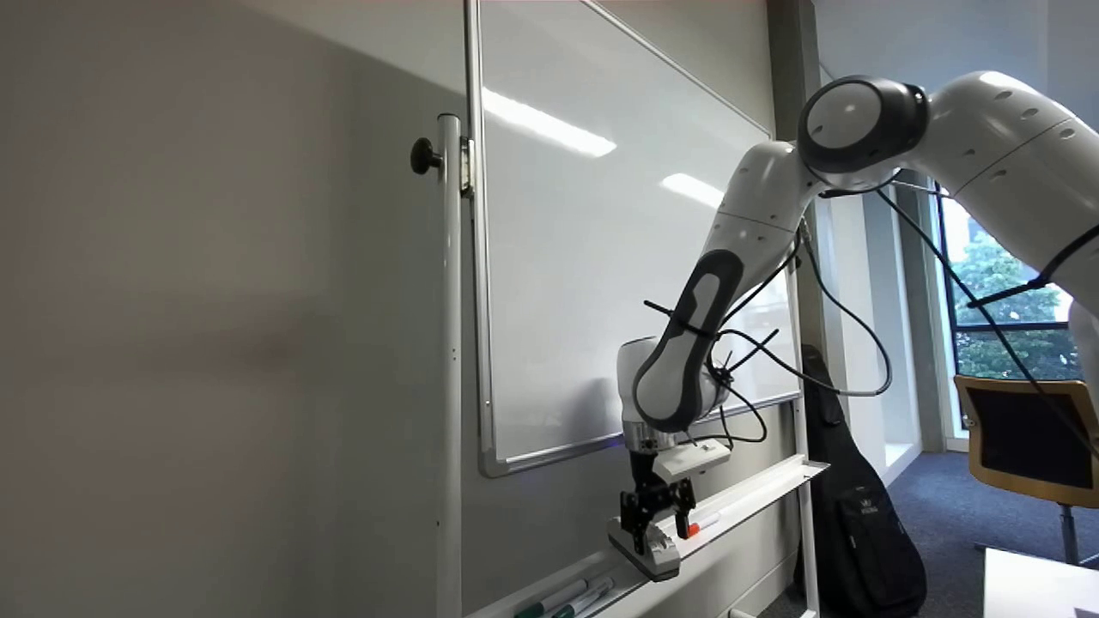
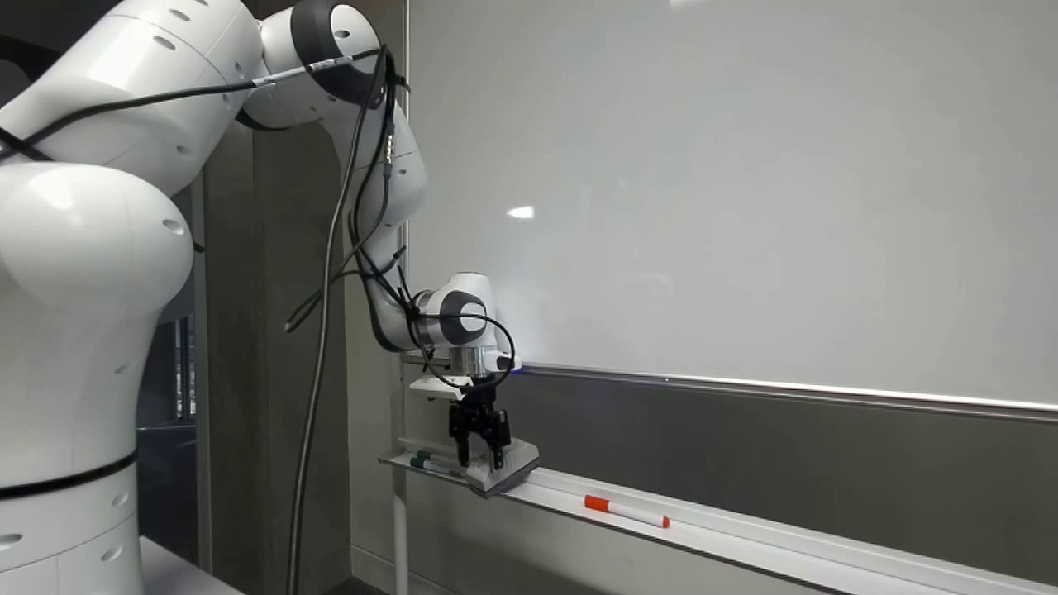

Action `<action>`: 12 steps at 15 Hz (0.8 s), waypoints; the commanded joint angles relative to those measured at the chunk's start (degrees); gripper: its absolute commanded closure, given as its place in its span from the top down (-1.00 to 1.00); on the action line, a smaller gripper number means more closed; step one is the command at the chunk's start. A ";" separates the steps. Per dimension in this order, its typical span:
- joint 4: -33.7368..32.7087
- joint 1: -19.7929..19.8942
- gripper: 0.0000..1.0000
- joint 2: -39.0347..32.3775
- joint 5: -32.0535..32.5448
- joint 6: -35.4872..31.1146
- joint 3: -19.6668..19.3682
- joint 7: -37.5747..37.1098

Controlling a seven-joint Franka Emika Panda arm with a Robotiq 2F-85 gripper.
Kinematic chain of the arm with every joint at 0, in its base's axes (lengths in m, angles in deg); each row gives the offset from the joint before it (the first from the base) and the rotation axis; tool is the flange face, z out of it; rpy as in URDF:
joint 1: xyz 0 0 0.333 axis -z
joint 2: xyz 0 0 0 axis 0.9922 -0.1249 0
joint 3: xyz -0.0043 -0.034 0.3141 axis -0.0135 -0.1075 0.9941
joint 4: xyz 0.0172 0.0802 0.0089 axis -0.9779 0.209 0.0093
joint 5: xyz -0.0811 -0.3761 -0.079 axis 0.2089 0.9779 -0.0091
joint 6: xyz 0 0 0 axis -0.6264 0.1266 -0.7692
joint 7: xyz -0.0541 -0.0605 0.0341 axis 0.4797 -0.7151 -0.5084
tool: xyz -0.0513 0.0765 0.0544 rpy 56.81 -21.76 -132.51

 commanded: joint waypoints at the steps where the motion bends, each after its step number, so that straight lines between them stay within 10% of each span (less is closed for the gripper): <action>1: -1.33 0.13 1.00 -3.20 0.39 0.13 0.38 0.51; 12: -2.04 -1.33 1.00 -5.23 0.89 -1.34 -1.31 -0.72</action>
